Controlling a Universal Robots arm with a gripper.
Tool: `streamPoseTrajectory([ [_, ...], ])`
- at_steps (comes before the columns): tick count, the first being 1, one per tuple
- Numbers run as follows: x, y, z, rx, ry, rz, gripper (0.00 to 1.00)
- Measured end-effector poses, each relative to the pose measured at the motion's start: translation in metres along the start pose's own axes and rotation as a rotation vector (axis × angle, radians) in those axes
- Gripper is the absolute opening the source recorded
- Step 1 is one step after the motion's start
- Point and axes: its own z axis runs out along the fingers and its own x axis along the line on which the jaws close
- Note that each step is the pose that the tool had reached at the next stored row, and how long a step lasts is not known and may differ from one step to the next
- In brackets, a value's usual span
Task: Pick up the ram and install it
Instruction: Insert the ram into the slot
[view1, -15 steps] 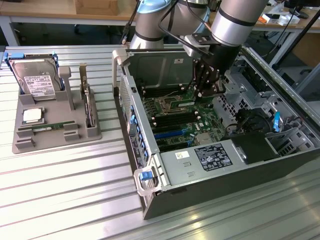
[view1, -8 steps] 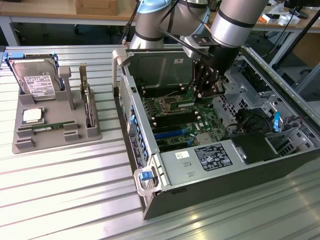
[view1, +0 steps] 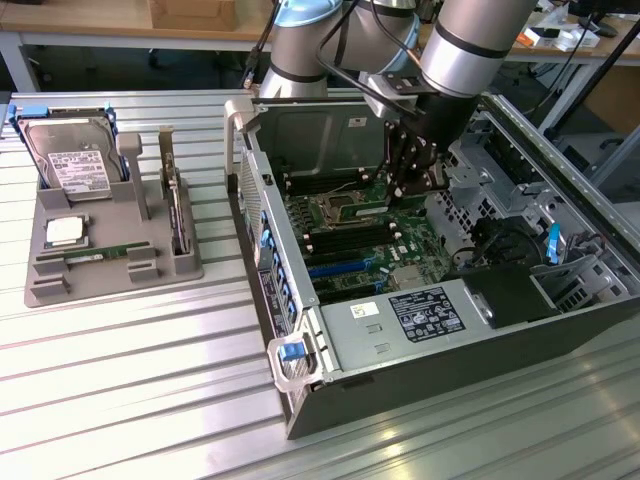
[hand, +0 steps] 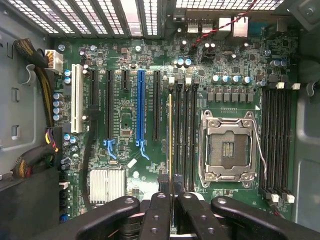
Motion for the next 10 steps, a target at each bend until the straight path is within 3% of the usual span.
streamPoseTrajectory([
  [10,0.0001,-0.0001,0.0027,0.0000,0.0001,0.000,0.12],
])
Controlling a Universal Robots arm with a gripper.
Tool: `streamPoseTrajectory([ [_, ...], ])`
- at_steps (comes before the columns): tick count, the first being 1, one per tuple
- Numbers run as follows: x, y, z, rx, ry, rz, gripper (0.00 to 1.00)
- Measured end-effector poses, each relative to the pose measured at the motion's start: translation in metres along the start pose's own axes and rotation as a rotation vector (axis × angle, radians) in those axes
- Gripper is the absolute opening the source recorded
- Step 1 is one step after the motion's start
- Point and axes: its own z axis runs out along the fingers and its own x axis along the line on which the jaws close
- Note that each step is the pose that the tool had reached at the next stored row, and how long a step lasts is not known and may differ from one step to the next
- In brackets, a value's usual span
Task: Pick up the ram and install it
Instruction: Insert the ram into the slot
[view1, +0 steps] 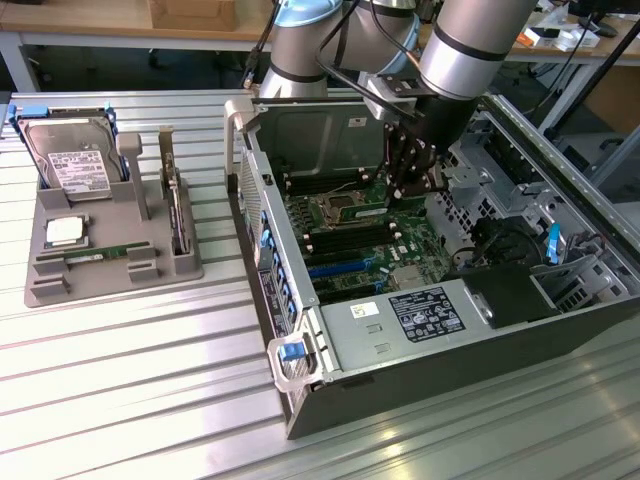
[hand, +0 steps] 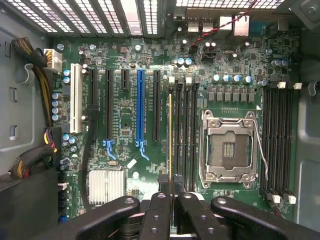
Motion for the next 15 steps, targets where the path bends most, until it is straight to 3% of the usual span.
streamPoseTrajectory([
  [15,0.0001,-0.0002,0.0044,0.0000,0.0001,0.000,0.12],
])
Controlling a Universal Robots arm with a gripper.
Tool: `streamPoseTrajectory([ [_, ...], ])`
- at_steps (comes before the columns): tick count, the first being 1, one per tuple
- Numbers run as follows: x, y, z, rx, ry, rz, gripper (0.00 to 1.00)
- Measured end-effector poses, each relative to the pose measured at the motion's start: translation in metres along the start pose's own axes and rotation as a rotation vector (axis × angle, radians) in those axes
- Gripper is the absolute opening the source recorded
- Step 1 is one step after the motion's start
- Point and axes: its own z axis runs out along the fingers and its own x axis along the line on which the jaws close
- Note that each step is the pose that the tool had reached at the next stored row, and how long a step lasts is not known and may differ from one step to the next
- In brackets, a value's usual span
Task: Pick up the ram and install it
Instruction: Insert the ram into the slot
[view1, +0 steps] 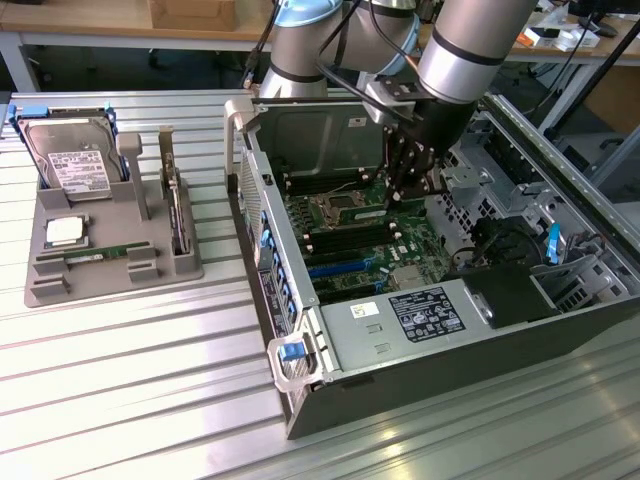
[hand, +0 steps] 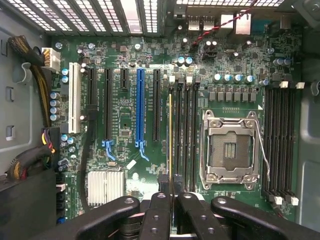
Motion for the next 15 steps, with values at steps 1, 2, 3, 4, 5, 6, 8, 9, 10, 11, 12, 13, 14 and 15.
streamPoseTrajectory([
  [1,0.0000,0.0000,0.0002,0.0000,-0.0001,0.000,0.12],
  [2,0.0000,0.0000,0.0004,0.0000,-0.0001,0.000,0.12],
  [3,0.0000,0.0000,0.0008,0.0002,0.0000,0.000,0.12],
  [4,0.0000,0.0000,0.0011,-0.0001,-0.0001,0.000,0.12],
  [5,0.0000,-0.0001,0.0014,0.0000,0.0000,0.000,0.12],
  [6,0.0000,-0.0001,0.0016,0.0001,0.0000,0.000,0.12],
  [8,0.0000,-0.0001,0.0026,0.0000,-0.0002,0.000,0.12],
  [9,0.0000,-0.0001,0.0033,0.0001,-0.0001,0.000,0.12],
  [10,0.0000,-0.0002,0.0041,0.0001,-0.0001,0.000,0.12],
  [11,0.0000,-0.0002,0.0052,0.0000,0.0001,0.000,0.12],
  [12,0.0000,-0.0003,0.0059,0.0000,0.0001,0.000,0.12],
  [13,0.0000,-0.0003,0.0071,0.0000,0.0001,0.000,0.12],
  [14,0.0000,-0.0003,0.0079,0.0000,0.0001,0.000,0.12],
  [15,0.0000,0.0001,0.0091,0.0001,0.0001,0.000,0.12],
])
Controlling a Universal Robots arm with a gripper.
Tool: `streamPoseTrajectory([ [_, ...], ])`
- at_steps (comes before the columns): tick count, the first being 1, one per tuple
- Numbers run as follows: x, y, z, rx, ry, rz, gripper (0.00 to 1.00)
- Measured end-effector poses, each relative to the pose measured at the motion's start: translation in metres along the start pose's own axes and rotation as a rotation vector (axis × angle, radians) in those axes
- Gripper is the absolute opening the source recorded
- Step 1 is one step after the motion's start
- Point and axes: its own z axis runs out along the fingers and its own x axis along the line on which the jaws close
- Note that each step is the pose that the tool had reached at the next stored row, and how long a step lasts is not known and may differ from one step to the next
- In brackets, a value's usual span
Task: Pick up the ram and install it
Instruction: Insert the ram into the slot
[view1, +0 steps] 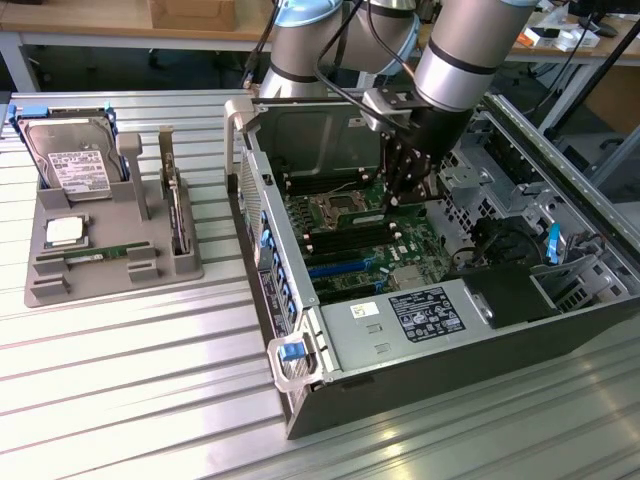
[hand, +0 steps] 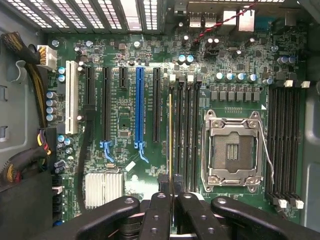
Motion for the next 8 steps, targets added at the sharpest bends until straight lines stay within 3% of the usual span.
streamPoseTrajectory([
  [8,-0.0001,0.0103,0.0107,0.0000,0.0002,0.000,0.12],
])
